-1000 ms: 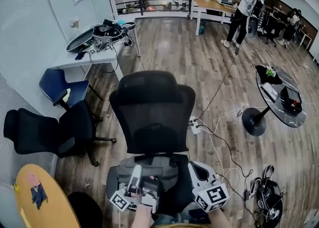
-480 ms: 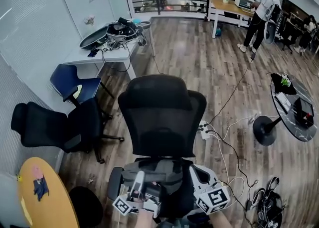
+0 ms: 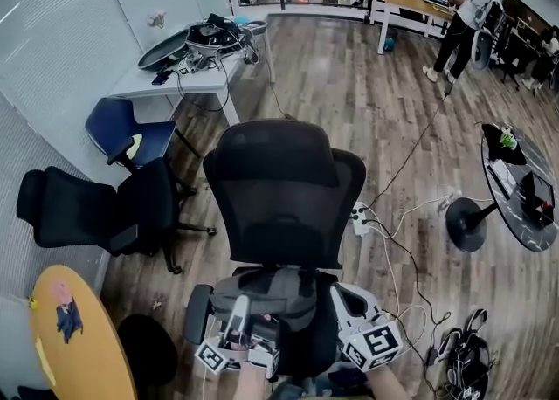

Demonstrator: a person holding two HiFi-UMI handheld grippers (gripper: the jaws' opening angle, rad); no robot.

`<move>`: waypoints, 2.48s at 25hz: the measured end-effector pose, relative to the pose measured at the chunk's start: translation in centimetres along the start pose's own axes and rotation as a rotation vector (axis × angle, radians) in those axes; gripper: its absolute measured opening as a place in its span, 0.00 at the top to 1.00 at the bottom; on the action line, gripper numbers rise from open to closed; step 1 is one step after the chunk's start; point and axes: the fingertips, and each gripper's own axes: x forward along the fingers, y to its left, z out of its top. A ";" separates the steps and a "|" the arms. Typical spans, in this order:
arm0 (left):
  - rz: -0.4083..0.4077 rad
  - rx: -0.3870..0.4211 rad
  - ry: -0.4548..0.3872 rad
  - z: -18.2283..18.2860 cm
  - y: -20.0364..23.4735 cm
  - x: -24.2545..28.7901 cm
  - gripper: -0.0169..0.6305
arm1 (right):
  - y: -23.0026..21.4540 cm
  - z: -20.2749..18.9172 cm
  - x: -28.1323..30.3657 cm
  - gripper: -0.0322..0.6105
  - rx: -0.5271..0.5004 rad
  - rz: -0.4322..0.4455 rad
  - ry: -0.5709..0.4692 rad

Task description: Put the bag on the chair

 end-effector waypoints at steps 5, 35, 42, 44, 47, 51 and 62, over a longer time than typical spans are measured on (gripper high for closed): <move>0.029 -0.004 -0.016 0.2 0.6 -0.7 0.92 | 0.5 -0.6 0.8 0.93 0.011 0.022 0.017; 0.124 -0.039 -0.010 2.2 8.8 -0.3 0.91 | -2.6 -4.4 4.3 0.93 0.064 0.000 0.111; 0.100 -0.019 -0.037 2.6 10.9 1.4 0.91 | -4.8 -5.9 3.9 0.93 0.105 -0.027 0.137; 0.097 -0.024 -0.052 3.1 11.6 2.0 0.91 | -5.4 -6.4 4.0 0.93 0.160 -0.039 0.133; 0.086 -0.031 -0.068 3.9 12.6 2.9 0.91 | -5.5 -6.9 4.4 0.93 0.264 -0.011 0.110; 0.091 -0.022 -0.056 4.0 13.3 3.7 0.91 | -4.2 -5.8 5.2 0.93 0.470 0.123 -0.018; 0.125 -0.015 -0.050 4.8 15.7 6.6 0.91 | -5.3 -8.2 7.5 0.93 0.263 0.003 0.113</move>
